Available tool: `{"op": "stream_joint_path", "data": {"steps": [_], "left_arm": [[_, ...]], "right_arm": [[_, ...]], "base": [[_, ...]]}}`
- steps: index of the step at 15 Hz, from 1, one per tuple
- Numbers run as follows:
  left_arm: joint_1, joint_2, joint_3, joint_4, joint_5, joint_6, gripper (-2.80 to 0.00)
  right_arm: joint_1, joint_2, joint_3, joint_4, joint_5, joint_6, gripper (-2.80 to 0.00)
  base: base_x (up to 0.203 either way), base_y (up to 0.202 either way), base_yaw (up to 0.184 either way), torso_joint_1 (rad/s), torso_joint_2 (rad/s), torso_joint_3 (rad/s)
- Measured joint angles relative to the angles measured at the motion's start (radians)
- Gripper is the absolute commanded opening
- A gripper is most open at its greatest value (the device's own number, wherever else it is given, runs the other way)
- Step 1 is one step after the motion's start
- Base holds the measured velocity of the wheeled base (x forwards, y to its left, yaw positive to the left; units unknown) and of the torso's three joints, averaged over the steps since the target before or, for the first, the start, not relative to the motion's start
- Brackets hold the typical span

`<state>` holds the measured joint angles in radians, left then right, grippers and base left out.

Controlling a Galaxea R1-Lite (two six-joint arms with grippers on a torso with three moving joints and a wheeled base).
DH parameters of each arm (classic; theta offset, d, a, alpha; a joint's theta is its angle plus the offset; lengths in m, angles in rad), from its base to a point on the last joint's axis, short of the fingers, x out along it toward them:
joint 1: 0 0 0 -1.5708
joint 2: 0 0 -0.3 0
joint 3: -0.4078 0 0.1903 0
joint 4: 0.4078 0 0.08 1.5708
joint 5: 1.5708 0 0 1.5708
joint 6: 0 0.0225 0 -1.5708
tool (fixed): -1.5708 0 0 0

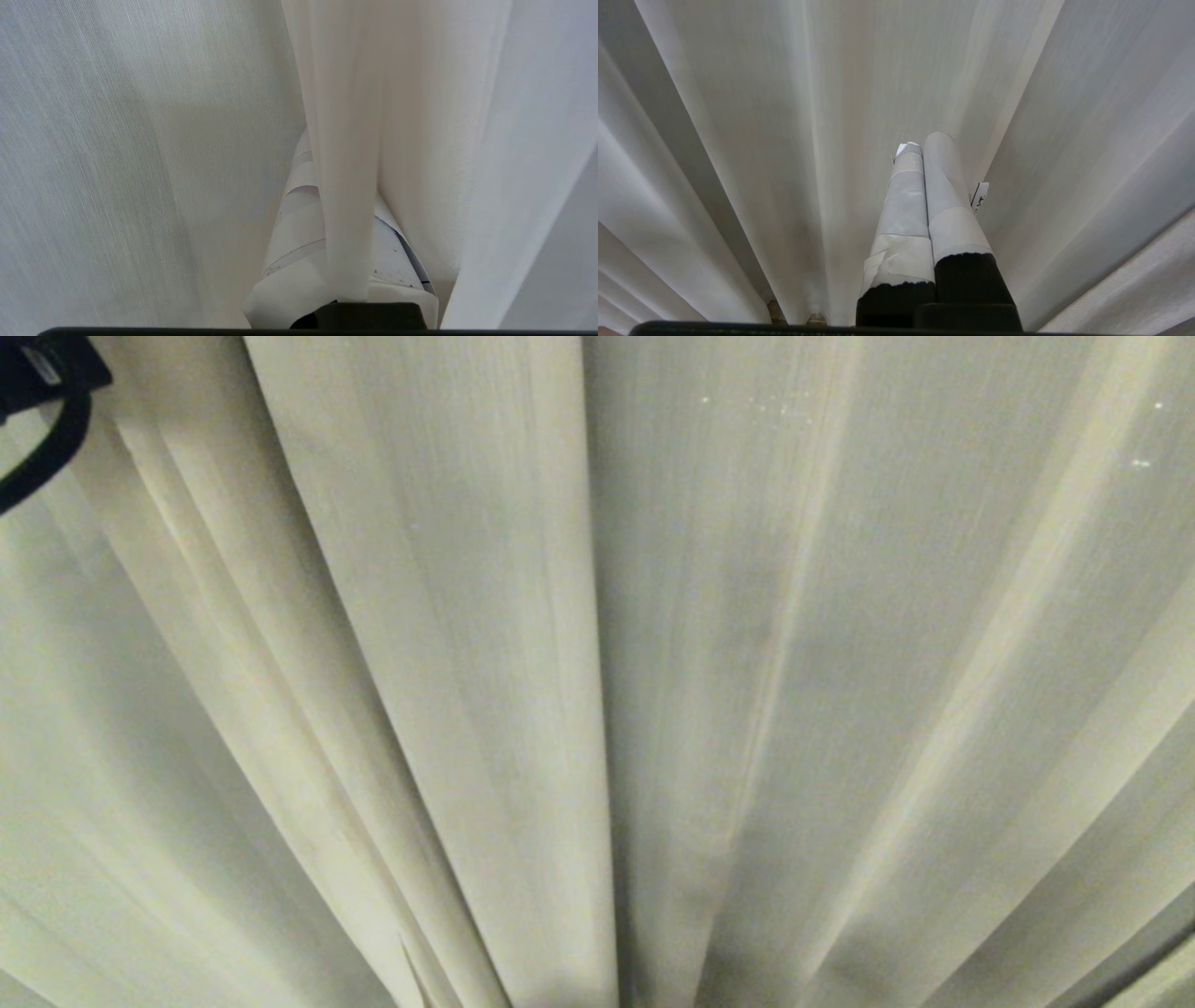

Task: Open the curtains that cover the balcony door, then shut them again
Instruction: Close the inner curtains on both sides

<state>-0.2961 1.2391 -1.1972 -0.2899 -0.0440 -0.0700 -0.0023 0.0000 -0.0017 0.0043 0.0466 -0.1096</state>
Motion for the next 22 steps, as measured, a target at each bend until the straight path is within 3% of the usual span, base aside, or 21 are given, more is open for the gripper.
{"op": "stream_joint_path", "data": {"steps": [12,22], "left_arm": [[-0.213,0.004,-0.018,-0.003,0.01,0.01,-2.8],[-0.225,0.022,0.018,-0.002,0.01,0.02,-2.8]], "right_arm": [[0.0,0.0,0.0,0.0,0.0,0.0,-2.8],[0.0,0.0,0.0,0.0,0.0,0.0,-2.8]], "base": [[0.0,0.0,0.0,0.0,0.0,0.0],[0.0,0.0,0.0,0.0,0.0,0.0]]}}
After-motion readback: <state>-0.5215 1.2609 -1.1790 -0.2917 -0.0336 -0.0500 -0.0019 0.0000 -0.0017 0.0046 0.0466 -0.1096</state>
